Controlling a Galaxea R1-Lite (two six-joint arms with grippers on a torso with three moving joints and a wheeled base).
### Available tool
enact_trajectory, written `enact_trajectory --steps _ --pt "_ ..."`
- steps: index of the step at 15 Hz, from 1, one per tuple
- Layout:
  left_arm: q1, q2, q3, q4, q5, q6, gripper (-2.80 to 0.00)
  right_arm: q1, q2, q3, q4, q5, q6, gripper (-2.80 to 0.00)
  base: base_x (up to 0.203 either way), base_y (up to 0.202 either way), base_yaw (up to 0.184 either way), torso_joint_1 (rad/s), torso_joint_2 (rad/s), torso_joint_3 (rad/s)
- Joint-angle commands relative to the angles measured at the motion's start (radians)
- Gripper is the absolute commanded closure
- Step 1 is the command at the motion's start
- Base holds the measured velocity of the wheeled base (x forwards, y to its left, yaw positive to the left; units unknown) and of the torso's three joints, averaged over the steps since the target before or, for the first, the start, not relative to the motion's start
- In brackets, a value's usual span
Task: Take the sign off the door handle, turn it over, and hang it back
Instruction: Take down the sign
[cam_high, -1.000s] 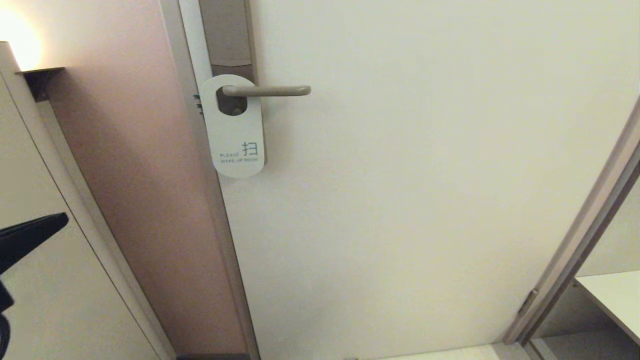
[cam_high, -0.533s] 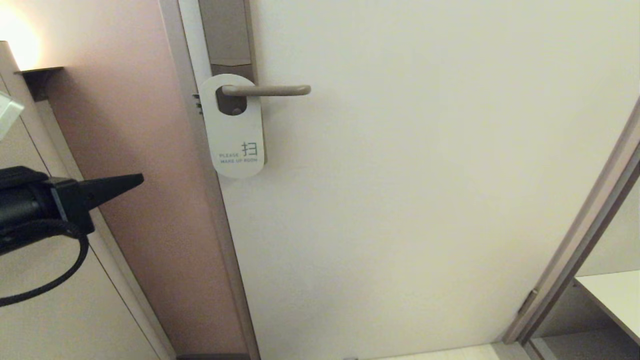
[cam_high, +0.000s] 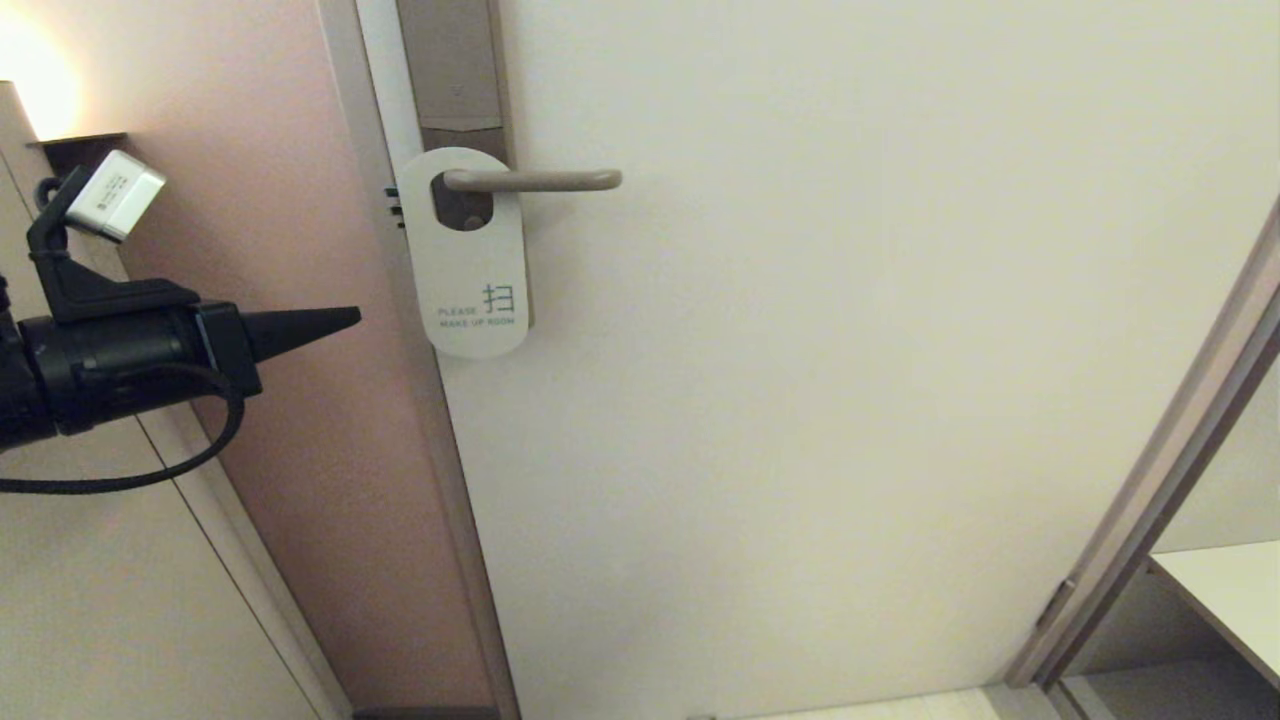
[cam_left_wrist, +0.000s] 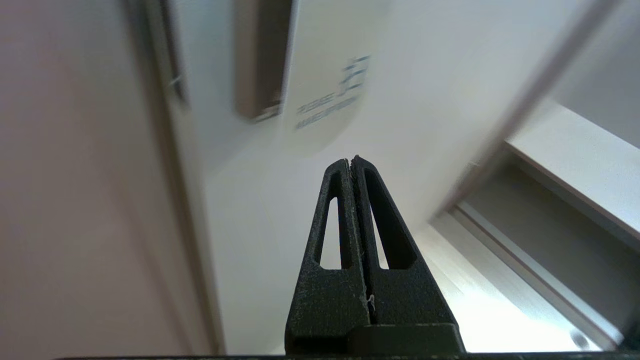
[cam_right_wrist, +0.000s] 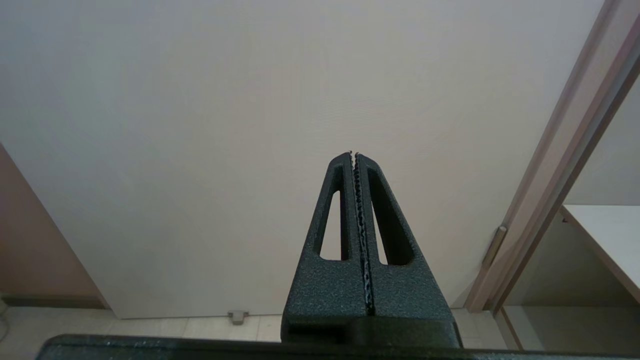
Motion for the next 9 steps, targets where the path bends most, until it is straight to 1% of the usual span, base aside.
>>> enact_trajectory --steps 1,3,5,6,7,9 --pt "0.023 0.061 -0.024 -0.013 -0.085 0.012 0.00 0.001 0.000 0.000 0.000 0.001 0.001 0.00 0.000 0.000 0.000 0.000 0.00 0.000" --pt "0.020 0.083 -0.050 -0.017 -0.151 0.021 0.00 0.001 0.000 0.000 0.000 0.001 0.001 0.00 0.000 0.000 0.000 0.000 0.00 0.000" --pt "0.012 0.093 -0.052 -0.017 -0.175 0.026 0.00 0.001 0.002 0.000 0.000 0.001 0.001 0.00 0.000 0.000 0.000 0.000 0.00 0.000" --pt "0.012 0.095 -0.051 -0.017 -0.186 0.031 -2.80 0.001 0.001 0.000 0.000 0.001 0.000 0.00 0.000 0.000 0.000 0.000 0.00 0.000" --pt "0.012 0.104 -0.049 -0.017 -0.187 0.043 -2.80 0.001 0.001 0.000 0.000 0.001 0.001 0.00 0.000 0.000 0.000 0.000 0.00 0.000" --pt "0.012 0.117 -0.049 -0.022 -0.189 0.089 -2.80 0.001 0.001 0.000 0.000 0.001 0.000 0.00 0.000 0.000 0.000 0.000 0.00 0.000"
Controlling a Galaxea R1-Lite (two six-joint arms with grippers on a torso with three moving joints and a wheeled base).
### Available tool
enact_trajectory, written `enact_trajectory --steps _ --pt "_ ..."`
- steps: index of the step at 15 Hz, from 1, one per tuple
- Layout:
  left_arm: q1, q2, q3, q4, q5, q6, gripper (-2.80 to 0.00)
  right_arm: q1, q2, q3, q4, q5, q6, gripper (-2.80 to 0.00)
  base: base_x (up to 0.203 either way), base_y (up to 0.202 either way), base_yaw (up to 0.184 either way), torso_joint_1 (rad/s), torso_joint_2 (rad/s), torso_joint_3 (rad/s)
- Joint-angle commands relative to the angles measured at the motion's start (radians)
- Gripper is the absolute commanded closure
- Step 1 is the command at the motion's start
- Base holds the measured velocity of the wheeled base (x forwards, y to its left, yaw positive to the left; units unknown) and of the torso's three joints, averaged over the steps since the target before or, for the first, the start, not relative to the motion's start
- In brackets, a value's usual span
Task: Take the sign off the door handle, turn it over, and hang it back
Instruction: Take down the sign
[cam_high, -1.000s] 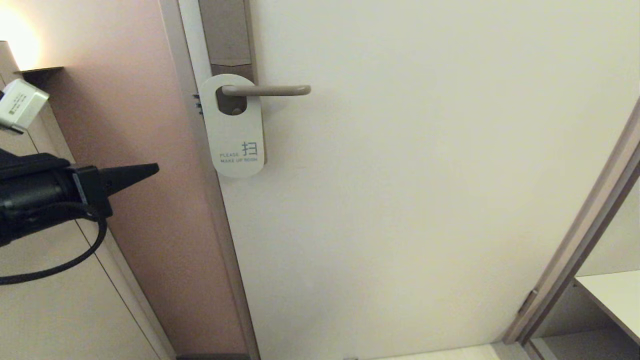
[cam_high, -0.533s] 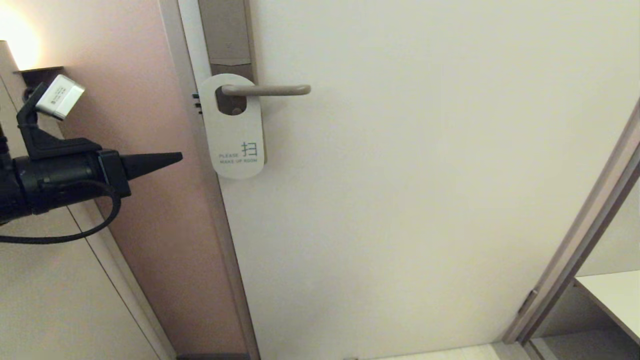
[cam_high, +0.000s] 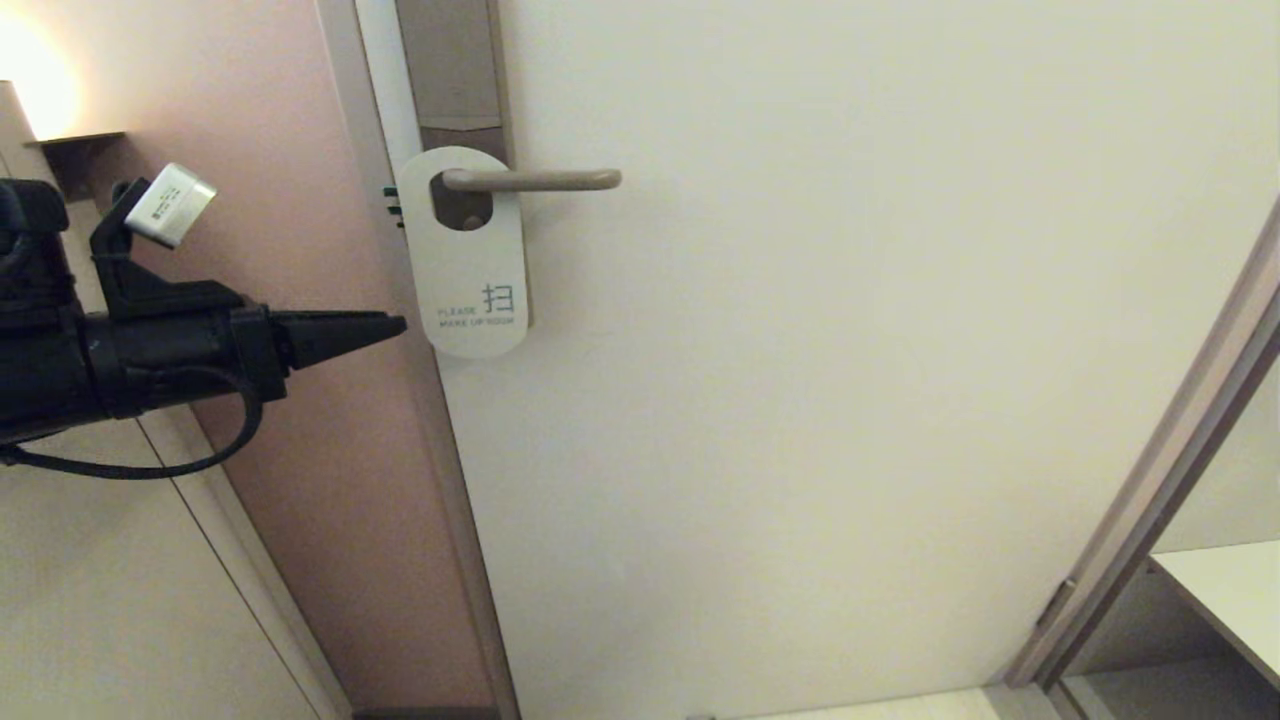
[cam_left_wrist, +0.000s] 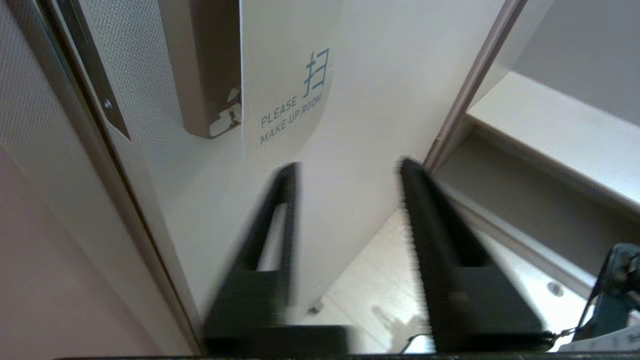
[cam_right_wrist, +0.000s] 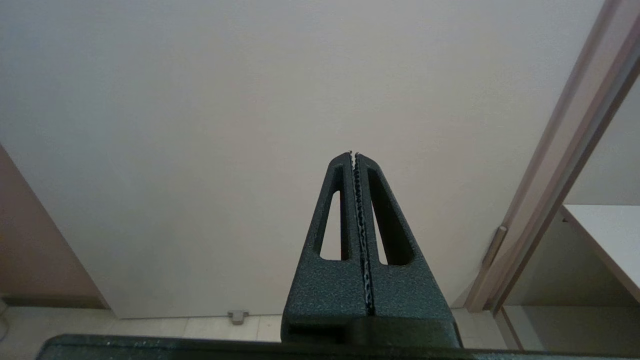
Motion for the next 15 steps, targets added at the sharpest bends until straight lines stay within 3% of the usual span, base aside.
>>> enact_trajectory --steps 1,4,7,10,13,15 --pt "0.000 0.011 0.001 -0.004 -0.008 0.009 -2.80 0.000 0.002 0.000 0.000 0.000 0.000 0.00 0.000 0.000 0.000 0.000 0.00 0.000" --pt "0.007 0.018 0.001 -0.035 -0.062 0.007 -2.80 0.000 0.000 0.000 0.000 0.000 0.000 0.00 0.000 0.000 0.000 0.000 0.00 0.000" --pt "0.012 0.065 0.001 -0.150 -0.075 0.000 -2.80 0.000 0.002 0.000 0.000 0.000 0.000 0.00 0.000 0.000 0.000 0.000 0.00 0.000" --pt "0.011 0.085 -0.001 -0.217 -0.077 -0.052 -2.80 0.000 0.000 0.000 0.000 0.000 0.000 0.00 0.000 0.000 0.000 0.000 0.00 0.000" --pt "0.008 0.091 -0.002 -0.270 -0.142 -0.092 -2.80 0.000 0.000 0.000 0.000 0.000 -0.001 0.00 0.000 0.000 0.000 0.000 0.00 0.000" --pt "0.008 0.115 -0.003 -0.320 -0.148 -0.107 -2.80 0.000 0.000 0.000 0.000 0.000 -0.001 0.00 0.000 0.000 0.000 0.000 0.00 0.000"
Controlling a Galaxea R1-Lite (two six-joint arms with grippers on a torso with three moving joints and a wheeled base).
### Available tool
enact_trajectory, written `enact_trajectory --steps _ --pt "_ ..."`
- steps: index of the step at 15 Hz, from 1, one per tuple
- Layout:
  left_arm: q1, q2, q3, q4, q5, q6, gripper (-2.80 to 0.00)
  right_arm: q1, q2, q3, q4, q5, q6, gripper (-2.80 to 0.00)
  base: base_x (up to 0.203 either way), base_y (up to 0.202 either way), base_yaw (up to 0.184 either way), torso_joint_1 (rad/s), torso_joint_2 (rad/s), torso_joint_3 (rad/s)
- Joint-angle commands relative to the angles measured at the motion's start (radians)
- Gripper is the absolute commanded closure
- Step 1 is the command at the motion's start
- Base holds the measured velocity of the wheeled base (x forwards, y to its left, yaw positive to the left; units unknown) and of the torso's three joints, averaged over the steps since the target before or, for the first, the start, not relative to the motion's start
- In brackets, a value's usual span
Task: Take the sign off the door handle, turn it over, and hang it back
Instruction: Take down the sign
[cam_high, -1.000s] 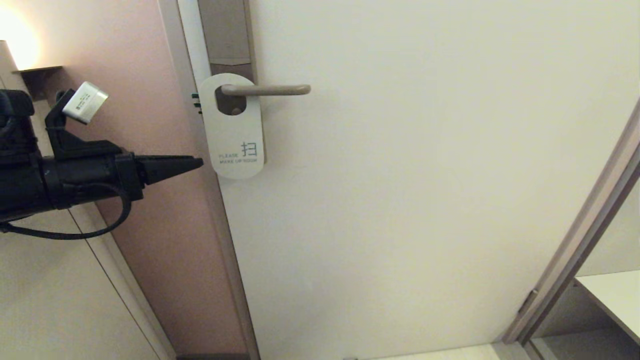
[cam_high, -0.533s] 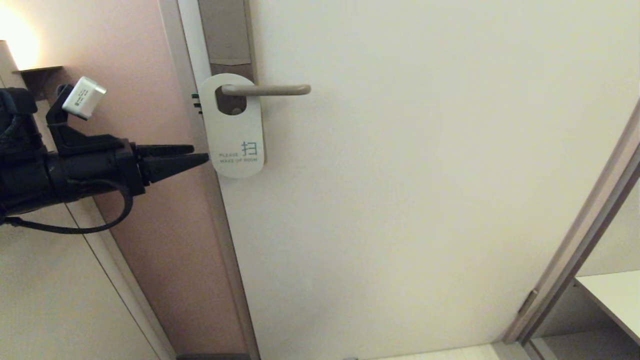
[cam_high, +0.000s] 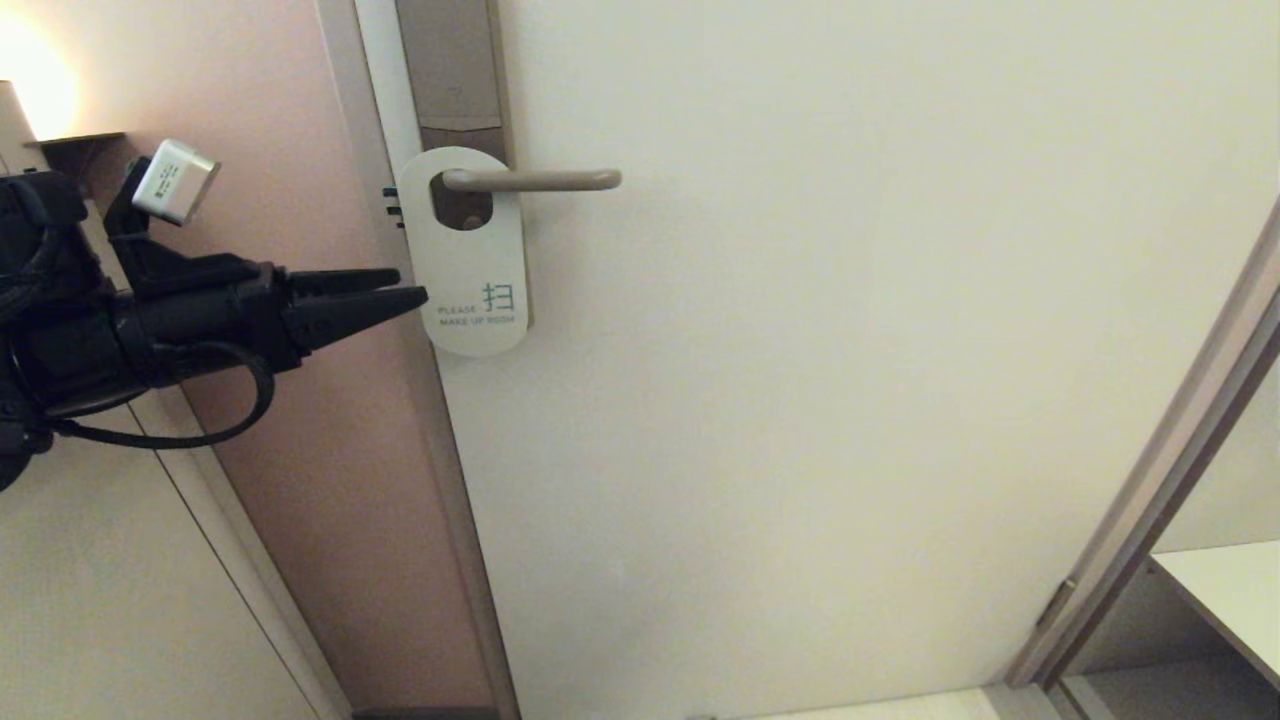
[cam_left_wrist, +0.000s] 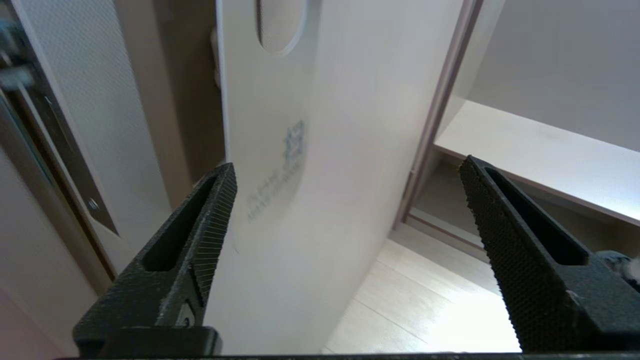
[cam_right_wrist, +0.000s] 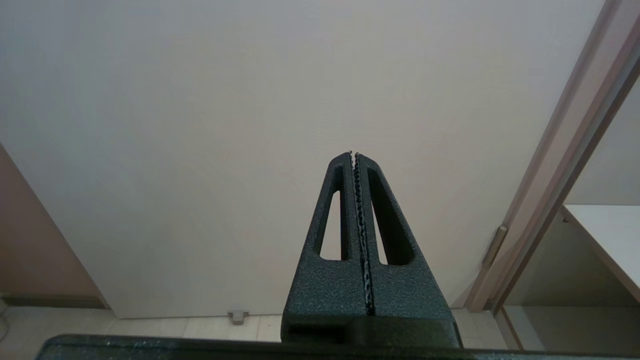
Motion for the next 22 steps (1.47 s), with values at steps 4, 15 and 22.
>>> enact_trajectory --steps 4,15,22 --pt "0.001 0.067 -0.002 -0.074 -0.007 -0.005 -2.80 0.000 0.001 0.000 -0.001 0.000 0.000 0.00 0.000 0.000 0.000 0.000 0.00 0.000" --pt "-0.051 0.070 -0.030 -0.076 -0.008 -0.033 -2.80 0.000 0.000 0.000 -0.001 0.000 0.000 0.00 0.000 0.000 0.000 0.000 0.00 0.000" --pt "-0.053 0.134 -0.084 -0.076 -0.005 -0.026 -2.80 0.000 0.000 0.000 -0.001 0.000 -0.001 0.00 0.000 0.000 0.000 0.000 0.00 0.000"
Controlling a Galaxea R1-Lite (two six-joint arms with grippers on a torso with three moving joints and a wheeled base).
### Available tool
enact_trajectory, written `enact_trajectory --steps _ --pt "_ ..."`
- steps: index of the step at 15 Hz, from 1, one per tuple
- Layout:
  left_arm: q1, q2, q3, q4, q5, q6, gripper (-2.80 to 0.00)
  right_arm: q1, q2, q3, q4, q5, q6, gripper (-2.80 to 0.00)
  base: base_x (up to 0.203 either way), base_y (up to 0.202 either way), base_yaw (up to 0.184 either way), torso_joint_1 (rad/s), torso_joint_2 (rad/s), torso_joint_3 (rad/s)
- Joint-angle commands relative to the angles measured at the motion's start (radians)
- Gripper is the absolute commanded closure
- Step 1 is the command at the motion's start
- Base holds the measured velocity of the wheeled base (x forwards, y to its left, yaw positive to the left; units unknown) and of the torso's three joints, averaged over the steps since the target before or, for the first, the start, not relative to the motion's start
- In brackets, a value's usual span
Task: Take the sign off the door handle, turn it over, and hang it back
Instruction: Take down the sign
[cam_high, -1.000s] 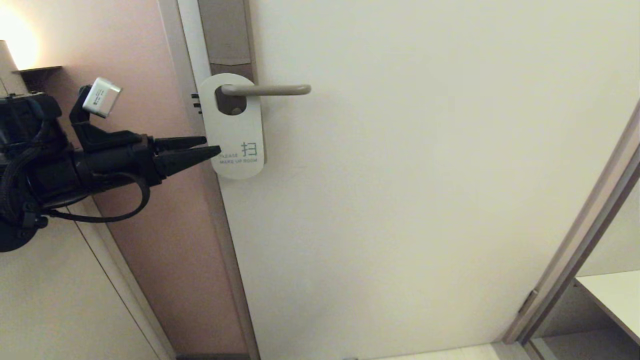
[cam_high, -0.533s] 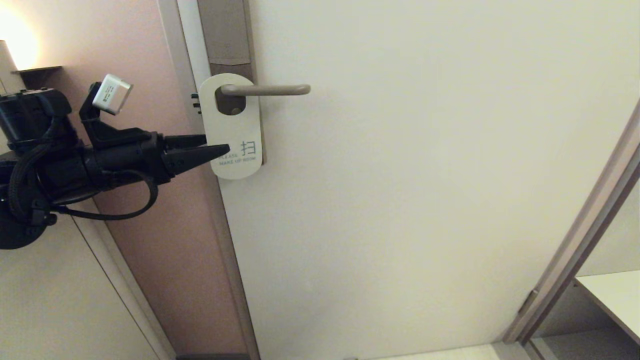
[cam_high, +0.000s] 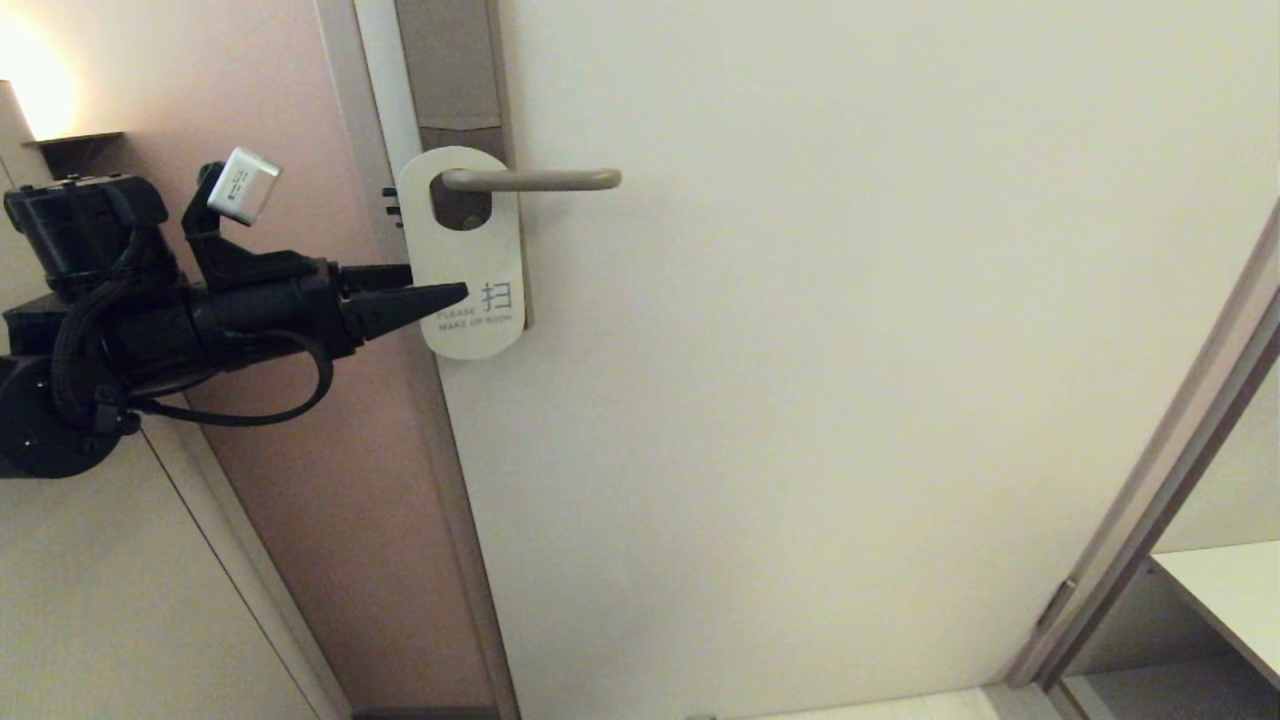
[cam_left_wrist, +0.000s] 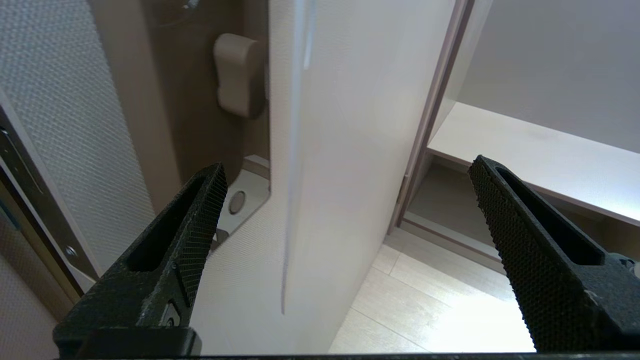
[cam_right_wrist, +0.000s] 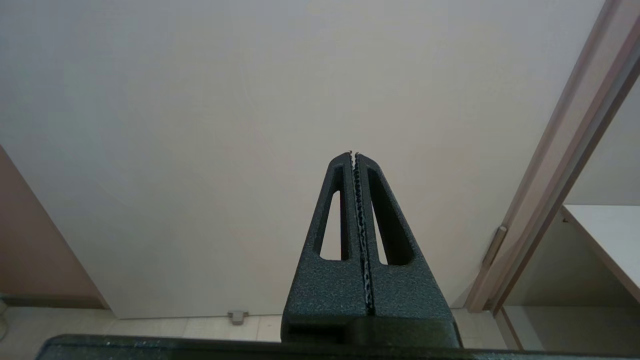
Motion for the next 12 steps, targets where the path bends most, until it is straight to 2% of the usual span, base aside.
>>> enact_trajectory --steps 1,12 --pt "-0.005 0.024 -0.015 -0.004 -0.005 -0.001 -2.80 0.001 0.000 0.000 0.000 0.000 0.000 0.00 0.000 0.000 0.000 0.000 0.00 0.000" --pt "-0.050 0.054 -0.042 -0.006 -0.001 -0.003 -2.80 0.001 0.000 0.000 0.000 0.000 0.000 0.00 0.000 0.000 0.000 0.000 0.00 0.000"
